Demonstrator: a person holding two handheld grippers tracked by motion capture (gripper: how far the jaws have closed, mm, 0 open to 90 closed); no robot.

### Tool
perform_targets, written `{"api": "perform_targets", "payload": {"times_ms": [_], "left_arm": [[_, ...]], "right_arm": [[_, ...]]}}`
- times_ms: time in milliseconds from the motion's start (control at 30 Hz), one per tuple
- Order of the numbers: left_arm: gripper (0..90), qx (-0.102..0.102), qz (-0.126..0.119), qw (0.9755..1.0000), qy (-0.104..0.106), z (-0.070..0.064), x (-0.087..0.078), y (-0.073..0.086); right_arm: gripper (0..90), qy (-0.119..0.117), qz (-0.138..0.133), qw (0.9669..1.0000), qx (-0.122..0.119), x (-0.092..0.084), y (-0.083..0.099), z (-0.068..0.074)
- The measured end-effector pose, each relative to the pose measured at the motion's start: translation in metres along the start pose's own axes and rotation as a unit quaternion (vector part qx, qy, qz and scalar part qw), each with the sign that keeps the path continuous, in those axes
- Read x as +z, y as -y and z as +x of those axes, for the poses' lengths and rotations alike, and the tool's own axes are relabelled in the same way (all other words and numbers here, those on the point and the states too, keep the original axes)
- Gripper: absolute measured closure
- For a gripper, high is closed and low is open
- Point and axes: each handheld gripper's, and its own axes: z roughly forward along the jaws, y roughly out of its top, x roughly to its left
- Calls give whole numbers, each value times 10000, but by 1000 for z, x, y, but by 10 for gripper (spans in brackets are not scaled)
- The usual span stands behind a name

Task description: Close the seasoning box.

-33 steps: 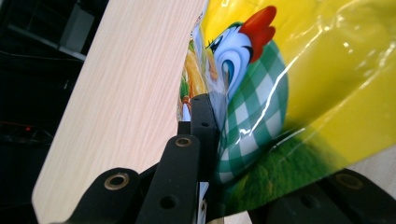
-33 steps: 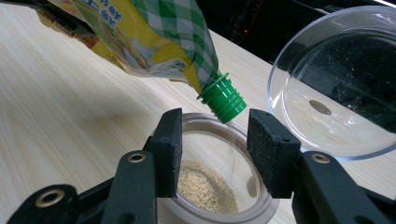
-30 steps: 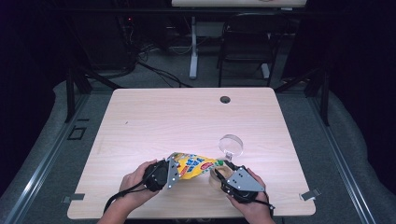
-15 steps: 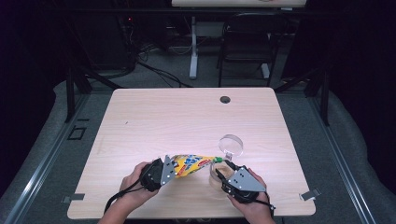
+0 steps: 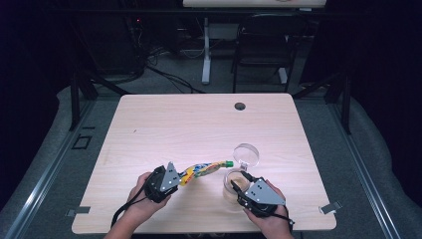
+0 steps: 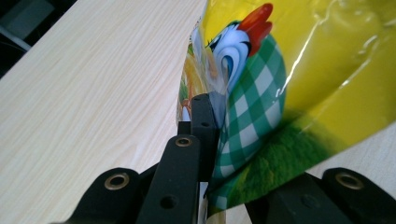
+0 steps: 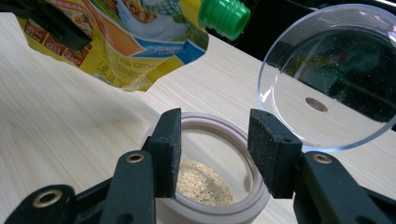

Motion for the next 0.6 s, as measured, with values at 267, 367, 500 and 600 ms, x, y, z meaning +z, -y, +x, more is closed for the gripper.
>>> {"api": "perform_targets", "payload": {"times_ms": [267, 367, 500, 600], "left_arm": [[870, -490, -203, 9985, 154, 8, -1, 8], [871, -619, -252, 9976, 186, 12, -2, 11], [871, -797, -327, 9962, 164, 17, -6, 14], [871, -984, -388, 9943, 148, 23, -9, 19]], "right_arm": [[547, 4, -33, 10000, 61, -1, 0, -1], [546, 3, -46, 10000, 73, -1, 0, -1], [546, 13, -56, 9999, 87, -2, 0, -2], [545, 5, -81, 9999, 99, -2, -1, -2]]}}
